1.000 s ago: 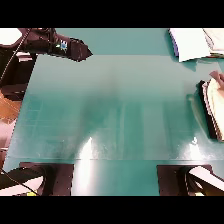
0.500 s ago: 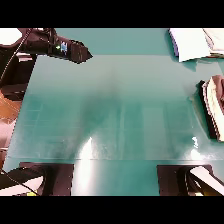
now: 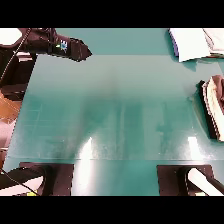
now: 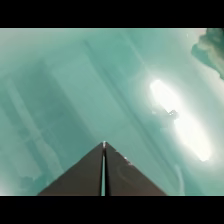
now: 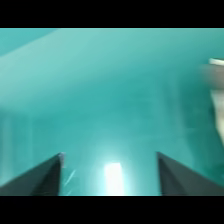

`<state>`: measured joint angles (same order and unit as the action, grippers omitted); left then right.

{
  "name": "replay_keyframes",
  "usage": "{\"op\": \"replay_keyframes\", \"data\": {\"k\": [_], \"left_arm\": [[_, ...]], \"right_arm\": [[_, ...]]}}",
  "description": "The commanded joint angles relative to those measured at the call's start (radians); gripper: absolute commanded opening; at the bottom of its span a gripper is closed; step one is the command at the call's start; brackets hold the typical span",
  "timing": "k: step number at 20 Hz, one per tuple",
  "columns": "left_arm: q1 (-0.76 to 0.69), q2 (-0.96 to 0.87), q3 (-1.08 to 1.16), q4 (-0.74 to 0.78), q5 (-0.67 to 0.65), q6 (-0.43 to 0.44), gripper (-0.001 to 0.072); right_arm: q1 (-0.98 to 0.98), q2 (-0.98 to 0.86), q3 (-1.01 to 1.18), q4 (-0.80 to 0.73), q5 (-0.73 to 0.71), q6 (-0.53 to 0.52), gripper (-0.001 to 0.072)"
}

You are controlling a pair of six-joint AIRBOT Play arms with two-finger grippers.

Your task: Fold the shirts.

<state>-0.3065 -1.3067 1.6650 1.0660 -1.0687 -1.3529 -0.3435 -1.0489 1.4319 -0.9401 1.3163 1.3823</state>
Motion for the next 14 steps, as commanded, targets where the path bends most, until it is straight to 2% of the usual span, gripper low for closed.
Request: {"op": "replay_keyframes", "data": {"k": [1, 3, 4, 14], "left_arm": [[0.000, 0.000, 0.000, 0.003, 0.040, 0.000, 0.0025], [0.000, 0.000, 0.000, 0.002, 0.060, -0.001, 0.0025], [0.000, 0.000, 0.000, 0.002, 0.070, -0.001, 0.0025], [0.000, 0.000, 0.000, 0.003, 0.154, -0.001, 0.0025]], "right_arm": [[0.269, 0.000, 0.008, 0.023, -0.065, 0.000, 0.0357], [0.366, 0.000, 0.008, 0.023, -0.082, 0.000, 0.0085], [0.399, 0.000, 0.008, 0.023, -0.084, 0.000, 0.0016], [0.444, 0.000, 0.008, 0.024, -0.084, 0.000, 0.0016]]}}
